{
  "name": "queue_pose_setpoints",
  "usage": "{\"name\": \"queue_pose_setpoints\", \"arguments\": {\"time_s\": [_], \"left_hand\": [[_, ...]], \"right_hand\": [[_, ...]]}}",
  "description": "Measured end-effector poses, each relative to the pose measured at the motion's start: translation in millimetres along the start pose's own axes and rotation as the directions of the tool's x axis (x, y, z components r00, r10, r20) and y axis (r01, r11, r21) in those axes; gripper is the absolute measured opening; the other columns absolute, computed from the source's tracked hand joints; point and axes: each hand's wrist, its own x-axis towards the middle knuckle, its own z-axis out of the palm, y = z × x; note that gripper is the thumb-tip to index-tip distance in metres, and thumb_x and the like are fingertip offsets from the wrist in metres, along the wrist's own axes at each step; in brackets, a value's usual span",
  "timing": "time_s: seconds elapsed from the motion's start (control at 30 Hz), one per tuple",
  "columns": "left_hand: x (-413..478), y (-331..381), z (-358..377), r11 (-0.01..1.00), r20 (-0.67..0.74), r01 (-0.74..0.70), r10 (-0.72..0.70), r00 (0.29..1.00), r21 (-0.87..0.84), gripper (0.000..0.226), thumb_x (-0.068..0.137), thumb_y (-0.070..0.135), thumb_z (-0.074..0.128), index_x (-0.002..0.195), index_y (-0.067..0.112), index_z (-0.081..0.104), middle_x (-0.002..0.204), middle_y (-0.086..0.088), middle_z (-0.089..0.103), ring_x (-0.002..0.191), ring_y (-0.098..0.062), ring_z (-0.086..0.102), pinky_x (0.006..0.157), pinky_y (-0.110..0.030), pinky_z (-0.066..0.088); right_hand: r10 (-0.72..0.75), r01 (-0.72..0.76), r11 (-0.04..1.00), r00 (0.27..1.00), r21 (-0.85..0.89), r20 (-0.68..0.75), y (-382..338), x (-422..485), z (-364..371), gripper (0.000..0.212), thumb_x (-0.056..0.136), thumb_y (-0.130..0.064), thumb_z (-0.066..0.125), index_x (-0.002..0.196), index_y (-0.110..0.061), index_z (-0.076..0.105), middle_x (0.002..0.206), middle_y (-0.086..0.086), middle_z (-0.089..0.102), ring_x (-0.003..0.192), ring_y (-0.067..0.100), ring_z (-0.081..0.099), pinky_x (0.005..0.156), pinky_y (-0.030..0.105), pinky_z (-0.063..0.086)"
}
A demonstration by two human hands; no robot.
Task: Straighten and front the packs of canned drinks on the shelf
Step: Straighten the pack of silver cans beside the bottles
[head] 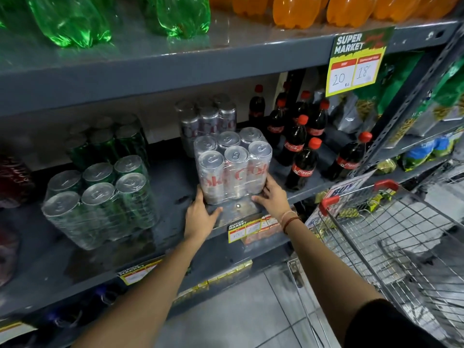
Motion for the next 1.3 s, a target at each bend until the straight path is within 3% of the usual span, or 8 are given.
{"name": "queue_pose_setpoints", "arguments": {"time_s": [0.1,0.3,0.5,0.57,0.7,0.87,1.1,1.3], "left_hand": [[-6.5,-1.4,4.9,1.0,-0.038,0.003,-0.004,0.999,-0.002,0.087,0.083,0.024,0.073,0.152,0.016,0.021,0.133,-0.016,0.06,0.121,-0.036,0.056,0.101,-0.045,0.048],[-29.6,-8.2,12.0,0.999,-0.118,-0.002,0.006,0.993,0.035,0.08,0.083,0.033,0.072,0.15,0.017,0.03,0.122,-0.018,0.065,0.107,-0.037,0.061,0.09,-0.044,0.051],[-47.4,-13.5,17.4,1.0,-0.205,-0.01,0.015,0.979,0.024,0.075,0.079,0.035,0.074,0.144,0.02,0.042,0.125,-0.013,0.068,0.112,-0.035,0.063,0.089,-0.043,0.052],[-48.1,-13.1,18.0,0.999,-0.226,0.003,0.004,0.974,0.032,0.072,0.078,0.035,0.074,0.142,0.02,0.045,0.122,-0.012,0.069,0.11,-0.035,0.064,0.088,-0.043,0.053],[-49.5,-13.2,19.2,0.997,-0.258,0.004,0.015,0.966,0.075,0.068,0.078,0.037,0.074,0.139,0.021,0.049,0.116,-0.011,0.072,0.102,-0.035,0.066,0.081,-0.041,0.053],[-48.8,-15.6,18.7,0.993,-0.253,-0.014,0.044,0.966,0.119,0.067,0.078,0.04,0.073,0.137,0.019,0.05,0.109,-0.012,0.074,0.096,-0.035,0.068,0.077,-0.042,0.055],[-50.7,-12.3,15.3,0.98,-0.23,-0.012,0.059,0.971,0.2,0.066,0.08,0.043,0.07,0.137,0.015,0.05,0.099,-0.017,0.074,0.089,-0.037,0.069,0.071,-0.042,0.054],[-58.9,-13.6,-6.4,0.996,-0.133,-0.049,0.039,0.99,-0.073,0.058,0.082,0.027,0.072,0.135,0.012,0.053,0.126,-0.01,0.067,0.115,-0.029,0.062,0.094,-0.042,0.053]], "right_hand": [[0.012,-0.012,0.999,1.0,-0.043,-0.012,-1.6,1.0,-1.3,0.081,0.075,0.019,0.063,0.144,-0.008,0.03,0.133,0.007,0.051,0.123,0.013,0.045,0.103,0.019,0.036],[-0.032,0.028,0.989,0.999,-0.143,-0.029,7.0,-1.9,-8.7,0.069,0.075,0.007,0.072,0.135,-0.01,0.044,0.12,0.008,0.061,0.11,0.015,0.057,0.106,0.034,0.044],[-0.068,0.062,0.989,0.997,-0.136,-0.037,18.2,-19.3,-11.0,0.068,0.074,0.003,0.074,0.134,-0.014,0.047,0.122,0.008,0.064,0.114,0.018,0.061,0.105,0.037,0.047],[-0.077,0.071,0.989,0.996,-0.132,-0.04,18.3,-23.9,-11.1,0.066,0.075,0.004,0.073,0.133,-0.011,0.047,0.119,0.007,0.065,0.112,0.017,0.061,0.104,0.034,0.048],[-0.096,0.085,0.986,0.993,-0.142,-0.071,18.9,-30.9,-10.7,0.065,0.074,0.004,0.074,0.131,-0.014,0.049,0.112,-0.001,0.063,0.106,0.011,0.06,0.091,0.009,0.048],[-0.105,0.087,0.98,0.99,-0.181,-0.093,22.7,-31.0,-8.2,0.064,0.073,-0.001,0.076,0.128,-0.019,0.051,0.113,0.001,0.066,0.109,0.016,0.063,0.1,0.036,0.051],[-0.1,0.075,0.974,0.989,-0.213,-0.107,21.9,-35.1,-5.0,0.061,0.077,-0.004,0.075,0.13,-0.017,0.048,0.112,-0.004,0.063,0.111,0.016,0.061,0.101,0.037,0.049],[-0.081,0.016,0.988,0.902,-0.155,-0.425,21.1,-64.6,34.8,0.051,0.079,-0.006,0.072,0.127,-0.007,0.053,0.124,0.011,0.063,0.115,0.024,0.057,0.103,0.039,0.045]]}}
